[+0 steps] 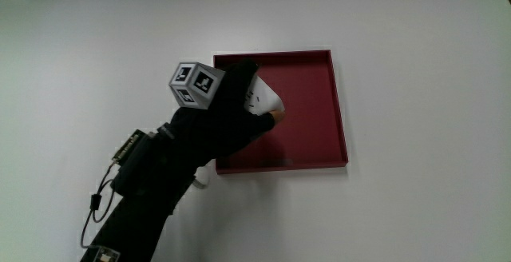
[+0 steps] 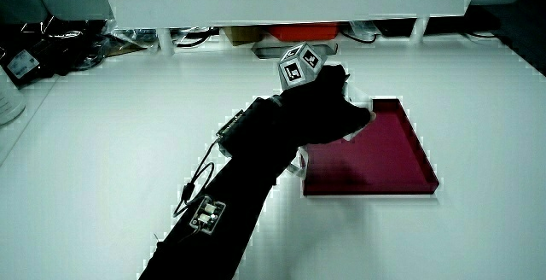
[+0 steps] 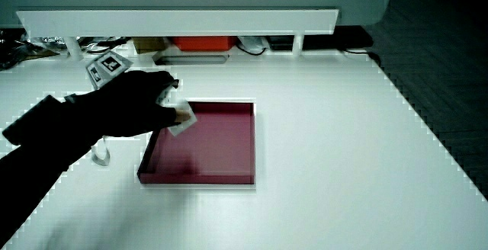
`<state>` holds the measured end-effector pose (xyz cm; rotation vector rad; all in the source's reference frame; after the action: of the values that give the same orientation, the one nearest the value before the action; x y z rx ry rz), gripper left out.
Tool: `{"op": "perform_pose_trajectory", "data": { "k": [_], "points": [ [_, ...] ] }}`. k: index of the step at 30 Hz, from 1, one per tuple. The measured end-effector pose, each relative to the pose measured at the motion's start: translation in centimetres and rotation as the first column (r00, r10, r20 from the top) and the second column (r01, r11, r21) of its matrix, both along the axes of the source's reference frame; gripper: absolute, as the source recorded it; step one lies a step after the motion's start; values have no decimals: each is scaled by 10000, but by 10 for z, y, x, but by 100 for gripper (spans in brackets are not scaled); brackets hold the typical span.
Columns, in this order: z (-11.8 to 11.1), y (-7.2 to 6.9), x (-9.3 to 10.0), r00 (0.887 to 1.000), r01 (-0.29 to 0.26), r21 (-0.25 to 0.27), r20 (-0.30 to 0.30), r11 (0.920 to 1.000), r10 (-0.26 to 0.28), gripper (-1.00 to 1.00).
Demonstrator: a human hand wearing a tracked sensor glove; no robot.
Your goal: Place socket
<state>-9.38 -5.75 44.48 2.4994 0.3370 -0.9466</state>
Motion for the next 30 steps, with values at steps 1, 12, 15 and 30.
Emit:
{"op": "perform_pose_trajectory", "data": {
  "k": [1, 12, 15, 30],
  "points": [
    [3, 1, 3, 9997, -51, -12, 223, 10000, 51, 0],
    [44, 11, 32, 9954, -467, -747, 806, 9961, 527, 0],
    [50, 10, 36, 9919, -656, -899, 1024, 9938, 748, 0],
    [64, 15, 38, 9909, -446, -1472, 1191, 9881, 625, 0]
  ]
}}
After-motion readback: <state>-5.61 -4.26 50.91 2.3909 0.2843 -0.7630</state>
